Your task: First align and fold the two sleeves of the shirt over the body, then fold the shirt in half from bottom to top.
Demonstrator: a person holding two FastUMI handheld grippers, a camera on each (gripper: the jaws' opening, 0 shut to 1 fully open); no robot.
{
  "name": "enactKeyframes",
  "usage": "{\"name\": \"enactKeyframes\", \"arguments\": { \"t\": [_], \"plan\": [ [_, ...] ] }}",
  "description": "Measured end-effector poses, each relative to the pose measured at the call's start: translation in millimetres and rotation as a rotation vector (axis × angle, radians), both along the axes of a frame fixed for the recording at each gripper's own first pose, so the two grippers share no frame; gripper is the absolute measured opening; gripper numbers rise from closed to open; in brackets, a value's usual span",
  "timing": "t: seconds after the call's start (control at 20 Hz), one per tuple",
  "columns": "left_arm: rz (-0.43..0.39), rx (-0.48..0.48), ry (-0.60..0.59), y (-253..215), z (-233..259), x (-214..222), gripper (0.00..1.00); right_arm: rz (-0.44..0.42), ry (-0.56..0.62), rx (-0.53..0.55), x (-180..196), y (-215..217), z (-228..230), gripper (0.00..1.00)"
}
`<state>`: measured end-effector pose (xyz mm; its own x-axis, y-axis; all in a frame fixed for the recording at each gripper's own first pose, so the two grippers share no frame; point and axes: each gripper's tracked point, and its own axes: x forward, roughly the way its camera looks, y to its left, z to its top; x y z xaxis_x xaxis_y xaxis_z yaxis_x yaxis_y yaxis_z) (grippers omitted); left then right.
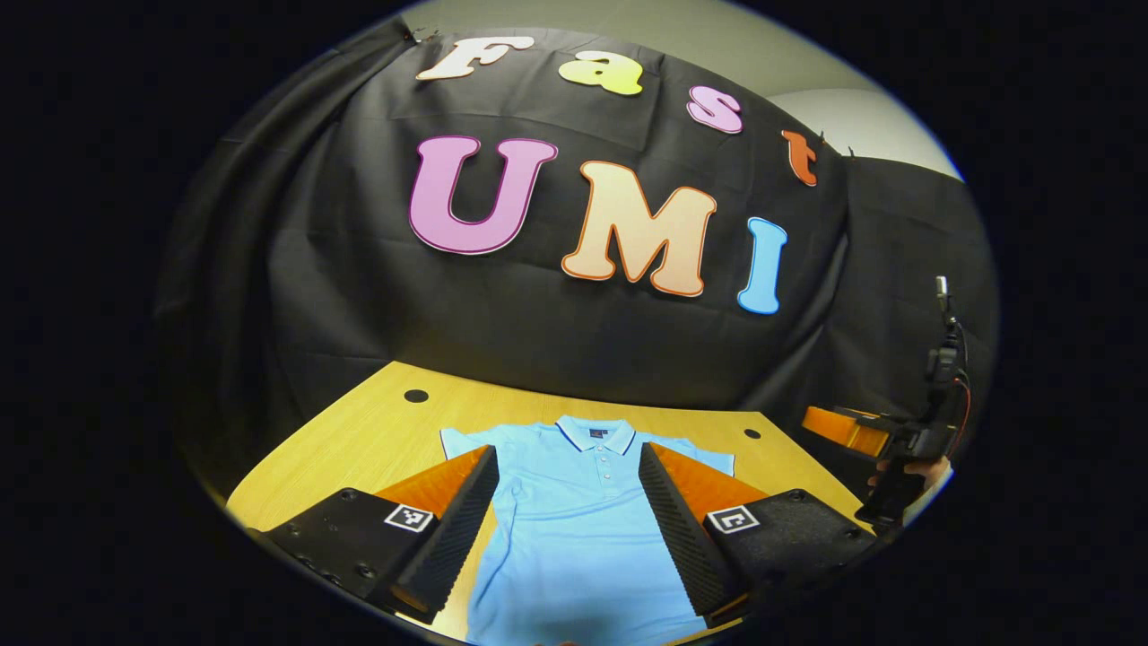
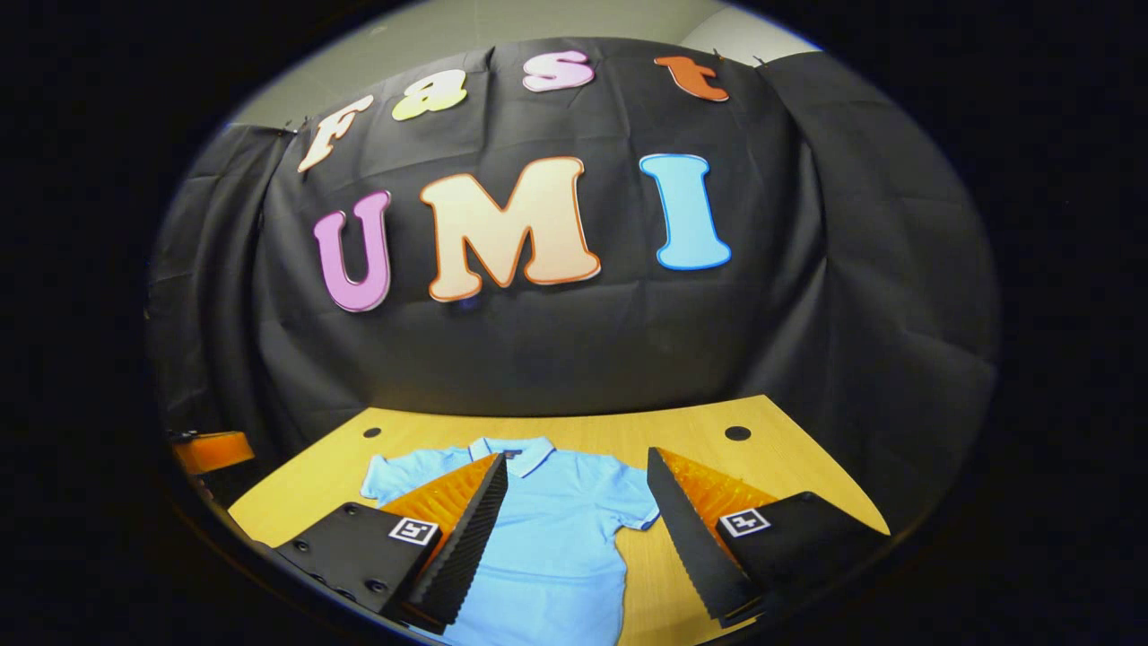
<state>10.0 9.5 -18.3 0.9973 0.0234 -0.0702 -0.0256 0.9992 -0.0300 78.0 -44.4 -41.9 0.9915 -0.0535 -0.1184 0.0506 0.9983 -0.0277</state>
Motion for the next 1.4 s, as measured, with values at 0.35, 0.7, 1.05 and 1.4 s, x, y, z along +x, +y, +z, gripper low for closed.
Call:
{"name": "enactKeyframes", "arguments": {
  "t": [0.35, 0.7, 1.05, 1.4],
  "plan": [
    [0.074, -0.016, 0.03, 10.5, -8.2, -4.7, 0.94, -0.015, 0.156, 0.031, 85.6, -44.3, -58.8, 0.93],
    [0.132, -0.04, 0.073, 12.9, -19.8, -1.7, 0.95, -0.046, 0.375, 0.023, 151.6, -88.1, -144.9, 0.98],
    [0.154, -0.075, 0.117, 4.9, -38.7, 4.9, 0.95, -0.09, 0.468, 0.071, 184.1, -116.0, -196.1, 0.98],
    [0.164, -0.068, 0.148, 5.0, -51.1, 4.8, 0.95, -0.068, 0.471, -0.052, 190.0, -114.1, -209.4, 0.93]
  ]
}}
